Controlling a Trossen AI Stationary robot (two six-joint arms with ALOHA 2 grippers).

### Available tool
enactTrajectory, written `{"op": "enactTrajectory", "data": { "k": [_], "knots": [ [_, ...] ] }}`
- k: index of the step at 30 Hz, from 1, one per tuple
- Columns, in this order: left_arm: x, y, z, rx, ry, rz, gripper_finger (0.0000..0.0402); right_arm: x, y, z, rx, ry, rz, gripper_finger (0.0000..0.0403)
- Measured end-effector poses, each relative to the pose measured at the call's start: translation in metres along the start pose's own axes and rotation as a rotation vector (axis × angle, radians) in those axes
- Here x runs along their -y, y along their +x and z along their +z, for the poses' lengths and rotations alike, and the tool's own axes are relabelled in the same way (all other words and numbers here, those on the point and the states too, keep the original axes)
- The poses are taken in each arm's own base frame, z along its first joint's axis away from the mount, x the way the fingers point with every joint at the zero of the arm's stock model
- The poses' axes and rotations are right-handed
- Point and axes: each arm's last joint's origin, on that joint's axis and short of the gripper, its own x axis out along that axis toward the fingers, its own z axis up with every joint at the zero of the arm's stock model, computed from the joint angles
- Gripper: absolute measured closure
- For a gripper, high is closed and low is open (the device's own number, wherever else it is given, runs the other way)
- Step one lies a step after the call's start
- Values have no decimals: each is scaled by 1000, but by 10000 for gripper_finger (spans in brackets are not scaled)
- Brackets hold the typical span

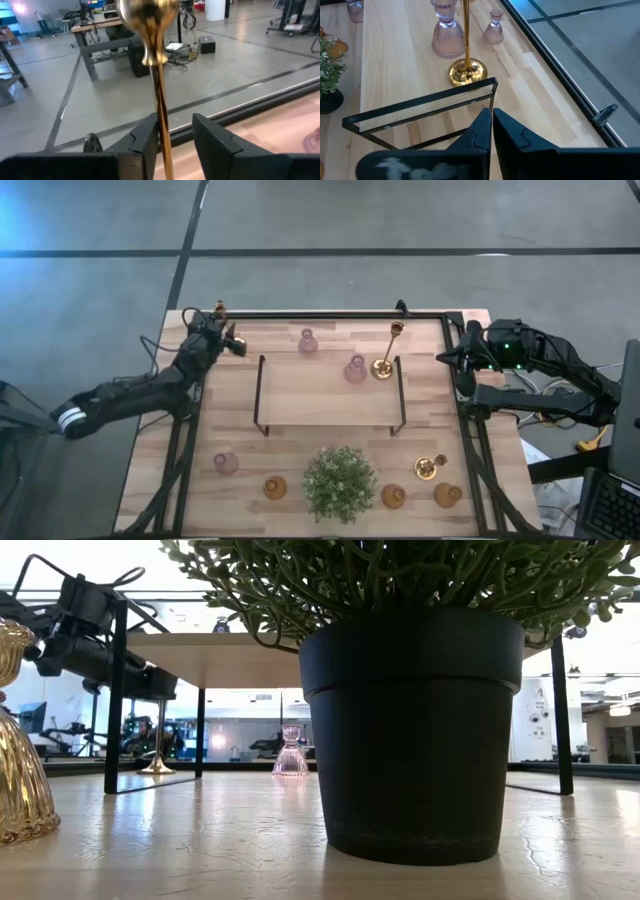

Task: Pick & Place candle stick holders
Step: Put the top gold candle holder on the shelf

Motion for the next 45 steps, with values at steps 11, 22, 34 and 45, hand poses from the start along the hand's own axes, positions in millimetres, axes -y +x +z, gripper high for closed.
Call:
{"op": "enactTrajectory", "data": {
  "k": [11, 22, 34, 45],
  "knots": [
    [1, 4, 0, 4, 28, -13, 383, 0, 0, 0, 0, 0, 0, 390],
    [12, 8, 54, 115, 11, -388, 383, 0, 0, 0, 0, 0, 0, 390],
    [14, -12, 200, 202, 36, -885, 383, 0, 0, 0, 0, 0, 0, 390],
    [48, -44, 227, 244, 24, -1325, 383, 0, 0, 0, 0, 0, 0, 390]
  ]
}}
